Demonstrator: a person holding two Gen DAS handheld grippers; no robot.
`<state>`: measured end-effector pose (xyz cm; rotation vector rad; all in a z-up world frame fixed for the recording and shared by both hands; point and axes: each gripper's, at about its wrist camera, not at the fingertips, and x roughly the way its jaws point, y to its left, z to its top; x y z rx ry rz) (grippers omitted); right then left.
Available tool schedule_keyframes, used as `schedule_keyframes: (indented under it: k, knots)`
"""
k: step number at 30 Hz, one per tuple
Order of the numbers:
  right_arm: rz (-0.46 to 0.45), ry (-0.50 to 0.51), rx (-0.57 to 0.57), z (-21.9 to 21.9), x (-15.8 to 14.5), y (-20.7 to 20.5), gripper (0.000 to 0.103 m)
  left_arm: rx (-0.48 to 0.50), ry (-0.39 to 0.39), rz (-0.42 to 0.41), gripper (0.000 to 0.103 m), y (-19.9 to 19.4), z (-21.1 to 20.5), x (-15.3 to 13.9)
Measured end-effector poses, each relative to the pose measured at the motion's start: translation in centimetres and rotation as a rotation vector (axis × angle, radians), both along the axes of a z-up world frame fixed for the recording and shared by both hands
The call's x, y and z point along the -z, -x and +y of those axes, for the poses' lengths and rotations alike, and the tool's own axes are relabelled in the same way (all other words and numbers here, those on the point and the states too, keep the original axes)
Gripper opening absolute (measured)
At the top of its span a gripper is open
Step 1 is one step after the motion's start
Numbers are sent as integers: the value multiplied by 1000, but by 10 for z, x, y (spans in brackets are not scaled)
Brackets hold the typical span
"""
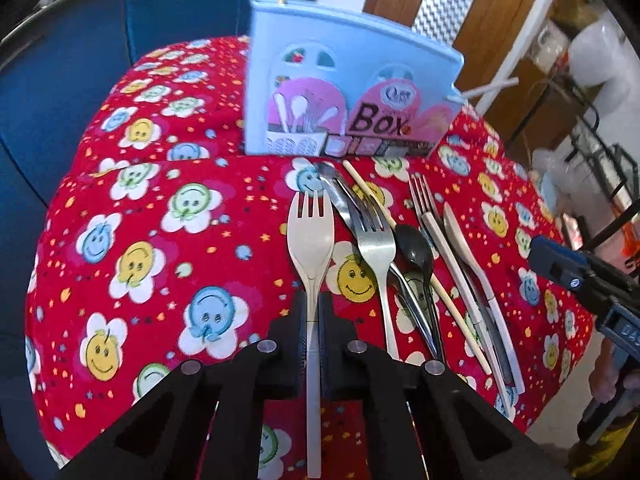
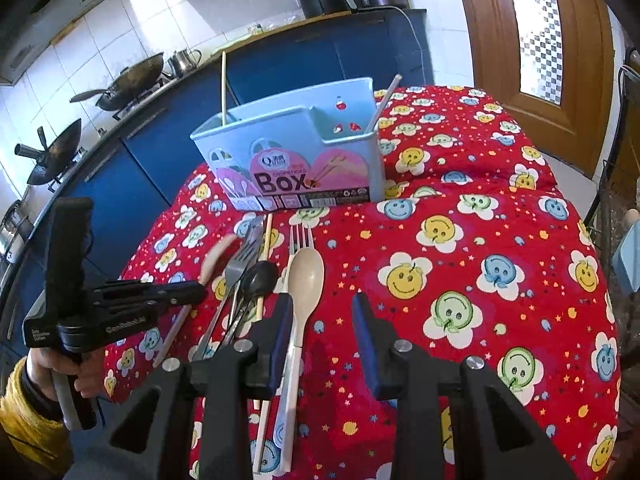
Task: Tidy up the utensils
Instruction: 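Grasp the white plastic fork with the left tool while the right tool grasps the wooden spoon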
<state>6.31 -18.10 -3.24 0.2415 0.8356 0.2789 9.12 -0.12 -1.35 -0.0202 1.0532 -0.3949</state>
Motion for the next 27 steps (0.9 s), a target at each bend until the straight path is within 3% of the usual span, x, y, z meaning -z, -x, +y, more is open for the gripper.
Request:
schedule_keyframes:
  k: [4,13,27]
  knots:
    - [37,14,-15,6,3,-1,34,-46,54,-66,5,11,14,-7]
    - [126,24,-52,20,14,-6,34,-76,89,-202,5,18,32,-27]
    - [247,39,-100,34,26,-23,34,-86,156,-254,5,18,39,-35]
